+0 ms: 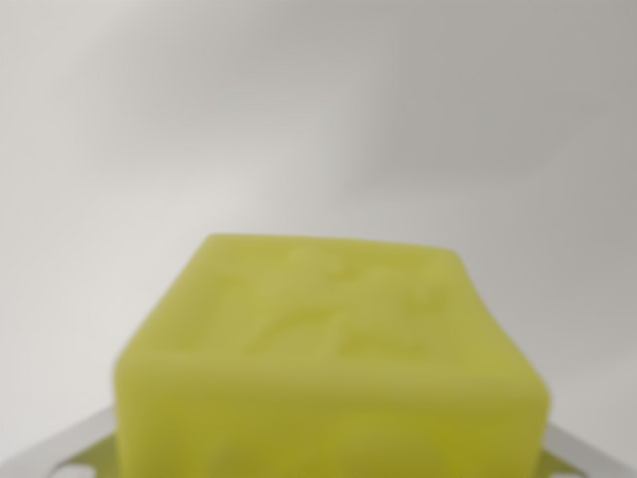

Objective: Pick yellow cube

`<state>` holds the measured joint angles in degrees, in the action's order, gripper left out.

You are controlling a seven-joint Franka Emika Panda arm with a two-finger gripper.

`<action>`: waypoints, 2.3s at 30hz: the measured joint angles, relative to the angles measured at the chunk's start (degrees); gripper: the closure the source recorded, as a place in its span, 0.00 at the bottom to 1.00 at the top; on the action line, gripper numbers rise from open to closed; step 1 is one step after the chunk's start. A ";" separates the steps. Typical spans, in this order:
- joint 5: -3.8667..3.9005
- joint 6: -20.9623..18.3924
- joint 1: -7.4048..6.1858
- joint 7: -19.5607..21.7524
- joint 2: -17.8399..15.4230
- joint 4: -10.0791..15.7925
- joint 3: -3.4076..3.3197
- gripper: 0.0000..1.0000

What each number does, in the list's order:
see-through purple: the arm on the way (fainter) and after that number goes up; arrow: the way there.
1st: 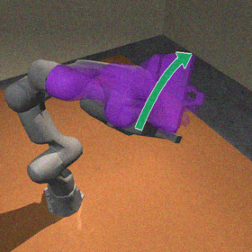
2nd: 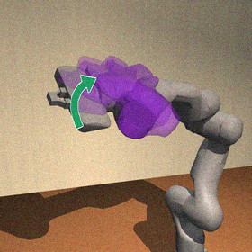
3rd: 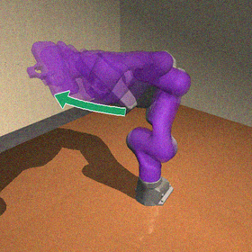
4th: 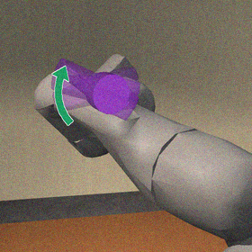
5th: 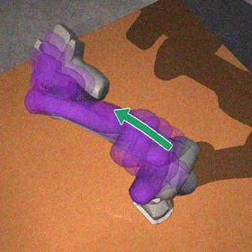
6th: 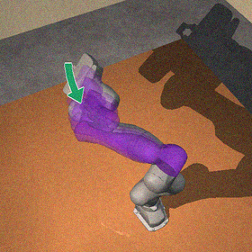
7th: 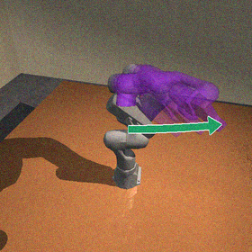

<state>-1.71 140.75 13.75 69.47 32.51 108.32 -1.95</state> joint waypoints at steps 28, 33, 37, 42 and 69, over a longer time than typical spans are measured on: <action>0.51 -7.52 0.05 0.32 -7.15 -0.34 0.00 1.00; 0.58 -8.96 0.06 0.37 -8.27 -0.64 0.00 1.00; 0.64 -10.13 0.07 0.40 -9.13 -0.93 0.00 1.00; 0.71 -11.59 0.07 0.45 -10.18 -1.37 0.00 1.00; 0.93 -18.33 0.10 0.59 -14.14 -4.15 0.00 1.00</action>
<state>-0.78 122.41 13.84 70.06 18.37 104.18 -1.95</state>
